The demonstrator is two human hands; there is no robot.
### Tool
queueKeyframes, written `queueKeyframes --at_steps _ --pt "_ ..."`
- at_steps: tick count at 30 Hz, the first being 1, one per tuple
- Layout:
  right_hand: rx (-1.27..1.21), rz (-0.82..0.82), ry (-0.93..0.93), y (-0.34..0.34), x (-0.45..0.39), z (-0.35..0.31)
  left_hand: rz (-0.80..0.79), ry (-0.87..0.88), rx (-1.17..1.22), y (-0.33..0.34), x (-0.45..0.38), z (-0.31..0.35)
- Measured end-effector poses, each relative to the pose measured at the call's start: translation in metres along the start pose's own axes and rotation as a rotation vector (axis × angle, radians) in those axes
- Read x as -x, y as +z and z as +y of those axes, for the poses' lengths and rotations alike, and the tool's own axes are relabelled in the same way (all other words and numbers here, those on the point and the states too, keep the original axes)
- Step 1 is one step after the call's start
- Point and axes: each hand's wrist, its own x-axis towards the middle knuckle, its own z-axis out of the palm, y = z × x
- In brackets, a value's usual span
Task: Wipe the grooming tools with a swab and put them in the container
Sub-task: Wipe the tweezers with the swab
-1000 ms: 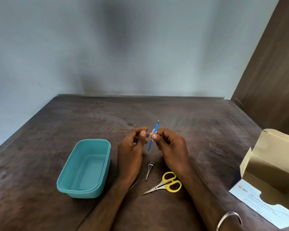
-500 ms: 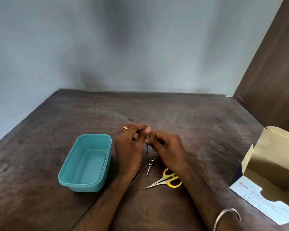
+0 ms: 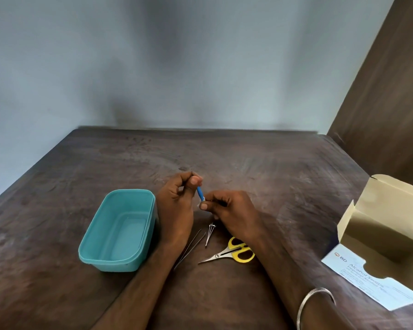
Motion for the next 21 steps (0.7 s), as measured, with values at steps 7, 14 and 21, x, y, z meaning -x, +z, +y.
queueKeyframes --at_steps 7,14,21 --pt "-0.085 0.133 0.061 0.0003 0.0 0.0018 0.02 -0.086 0.06 0.0024 0.0025 0.0056" --pt "-0.105 0.124 0.078 0.0009 0.0 0.0013 0.037 -0.061 -0.016 0.003 0.0033 0.0064" --pt "-0.109 0.085 0.097 0.0 0.001 -0.0016 -0.001 -0.082 0.027 0.0042 0.0023 0.0016"
